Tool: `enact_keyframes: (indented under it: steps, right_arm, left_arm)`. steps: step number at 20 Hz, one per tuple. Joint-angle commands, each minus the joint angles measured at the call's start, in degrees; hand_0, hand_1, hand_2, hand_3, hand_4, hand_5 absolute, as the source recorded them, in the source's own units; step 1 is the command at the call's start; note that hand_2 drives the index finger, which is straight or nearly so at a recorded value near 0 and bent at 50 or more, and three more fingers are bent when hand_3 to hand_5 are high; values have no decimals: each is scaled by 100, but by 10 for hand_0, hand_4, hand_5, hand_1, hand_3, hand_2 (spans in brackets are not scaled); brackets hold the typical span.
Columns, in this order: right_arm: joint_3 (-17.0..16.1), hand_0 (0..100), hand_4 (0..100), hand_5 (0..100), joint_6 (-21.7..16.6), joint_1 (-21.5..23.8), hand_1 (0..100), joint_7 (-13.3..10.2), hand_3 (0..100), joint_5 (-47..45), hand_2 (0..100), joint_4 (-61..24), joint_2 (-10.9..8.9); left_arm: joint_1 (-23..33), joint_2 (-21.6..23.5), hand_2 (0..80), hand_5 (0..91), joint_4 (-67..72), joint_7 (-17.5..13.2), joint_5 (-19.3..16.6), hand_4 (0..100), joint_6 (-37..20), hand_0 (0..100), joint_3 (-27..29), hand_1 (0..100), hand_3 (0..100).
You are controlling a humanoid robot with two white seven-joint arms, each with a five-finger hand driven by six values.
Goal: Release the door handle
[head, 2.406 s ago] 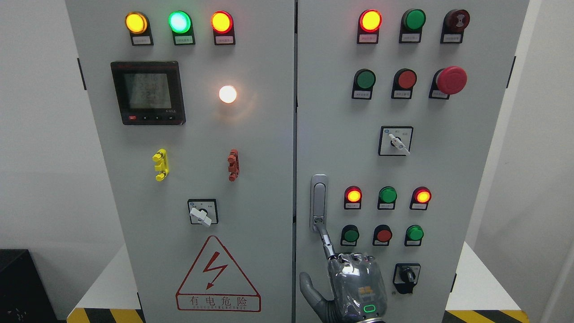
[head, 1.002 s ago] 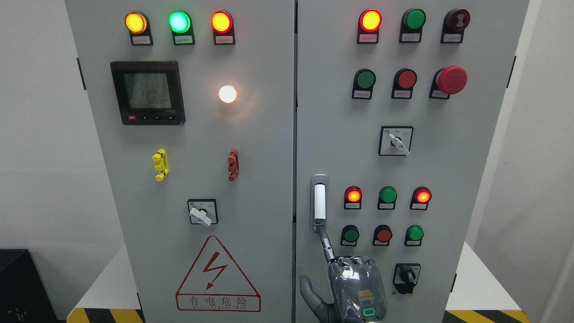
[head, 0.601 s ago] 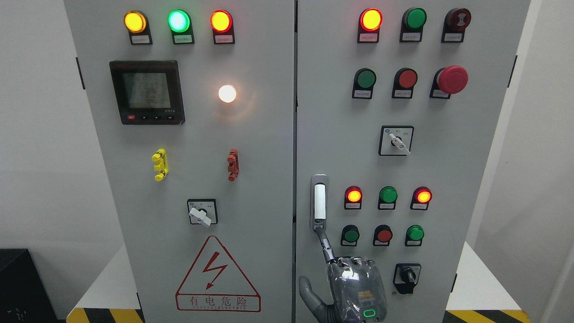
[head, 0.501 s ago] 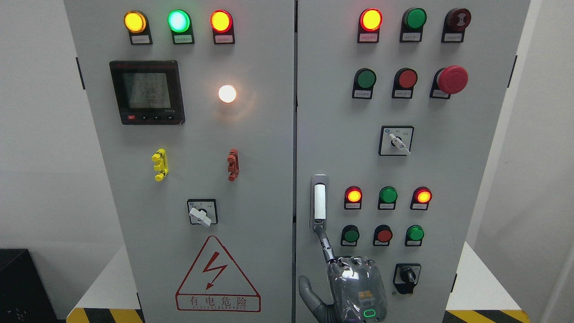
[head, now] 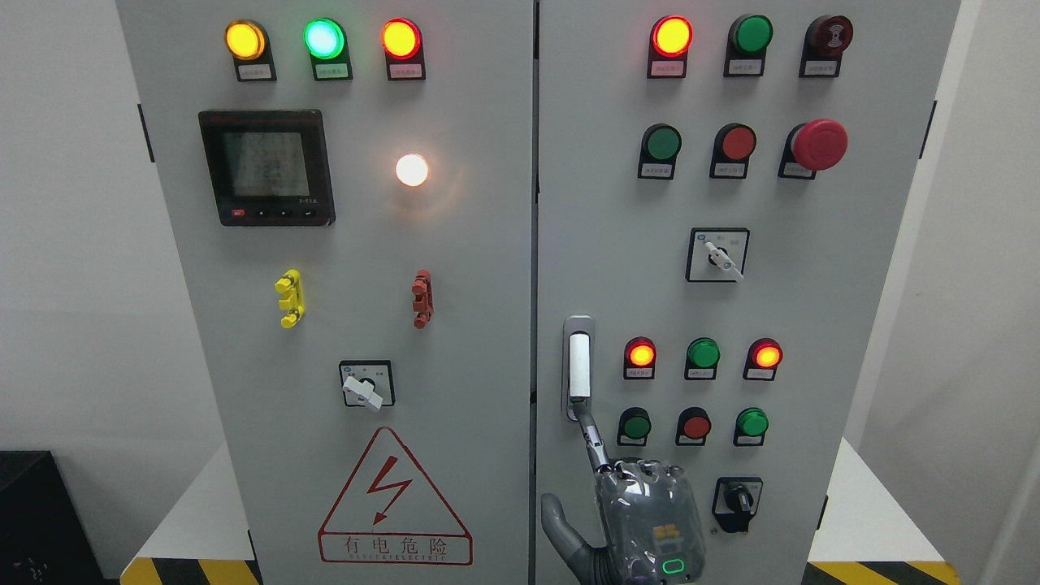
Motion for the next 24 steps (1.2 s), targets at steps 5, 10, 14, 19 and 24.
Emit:
enact_keyframes:
  steps: [5, 10, 14, 19, 24]
  right_arm:
    - [-69, 438, 889, 967, 15, -14, 232, 7, 1000, -64, 626, -432, -1]
    - [-87, 250, 988, 968, 41, -41, 192, 357, 1000, -64, 854, -572, -1]
    - [-104, 97, 999, 966, 41, -129, 234, 429, 1000, -64, 890, -572, -1]
    - [-113, 50, 1000, 966, 59, -445, 253, 577, 1000, -55, 908, -572, -1]
    - [-96, 27, 1000, 965, 199, -770, 298, 640, 1000, -38, 912, -572, -1]
  left_arm:
    - [0, 0, 24, 0, -97, 5, 0, 13, 4, 0, -114, 0, 86]
    - [0, 0, 24, 0, -88, 5, 0, 12, 4, 0, -114, 0, 88]
    - [0, 0, 25, 0, -88, 5, 0, 13, 4, 0, -114, 0, 87]
    - [0, 0, 25, 0, -97, 5, 0, 12, 4, 0, -114, 0, 87]
    - [0, 0, 24, 0, -97, 5, 0, 12, 4, 0, -114, 0, 87]
